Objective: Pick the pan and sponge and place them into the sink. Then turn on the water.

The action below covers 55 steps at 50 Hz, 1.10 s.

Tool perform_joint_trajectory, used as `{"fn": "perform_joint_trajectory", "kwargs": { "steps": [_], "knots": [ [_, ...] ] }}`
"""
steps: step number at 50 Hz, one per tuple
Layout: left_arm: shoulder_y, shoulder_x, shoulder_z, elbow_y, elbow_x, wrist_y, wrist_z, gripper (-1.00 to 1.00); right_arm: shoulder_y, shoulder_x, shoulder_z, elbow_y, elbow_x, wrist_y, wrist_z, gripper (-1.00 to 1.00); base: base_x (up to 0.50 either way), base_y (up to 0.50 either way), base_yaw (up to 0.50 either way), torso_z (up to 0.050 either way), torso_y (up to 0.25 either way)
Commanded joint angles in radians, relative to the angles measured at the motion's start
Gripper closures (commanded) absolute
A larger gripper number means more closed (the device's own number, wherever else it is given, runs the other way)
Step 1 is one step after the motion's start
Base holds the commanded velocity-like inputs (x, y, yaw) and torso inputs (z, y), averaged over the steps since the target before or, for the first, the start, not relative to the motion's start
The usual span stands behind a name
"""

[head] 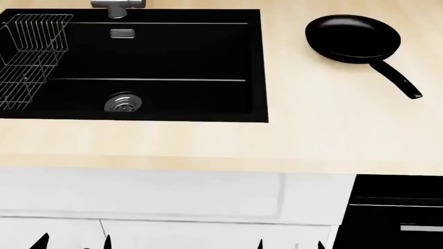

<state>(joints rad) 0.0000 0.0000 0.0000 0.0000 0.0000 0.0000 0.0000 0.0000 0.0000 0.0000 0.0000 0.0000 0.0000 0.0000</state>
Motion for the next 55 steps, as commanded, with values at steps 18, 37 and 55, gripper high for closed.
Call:
{"fn": "perform_joint_trajectory", "kwargs": {
  "steps": [18,37,55],
  "knots": [
    [0.005,-0.062,0.067,-0.001,-0.040,0.001,-0.052,-1.00,0.001,0.062,-0.075,0.009,0.033,0.005,0.077,-1.00,0.00,-0.06,0.00,0.000,0.000],
    [-0.020,-0.072,0.115,-0.017,-0.051,-0.005,-0.096,-1.00,0.003,0.086,-0.102,0.005,0.056,0.005,0.104,-1.00,0.10,-0.45,0.00,0.000,0.000],
    [-0.014,-0.097,0.137,-0.007,-0.074,0.001,-0.114,-1.00,0.000,0.106,-0.126,0.003,0.060,-0.005,0.136,-1.00,0.13,-0.26,0.00,0.000,0.000]
  ]
}}
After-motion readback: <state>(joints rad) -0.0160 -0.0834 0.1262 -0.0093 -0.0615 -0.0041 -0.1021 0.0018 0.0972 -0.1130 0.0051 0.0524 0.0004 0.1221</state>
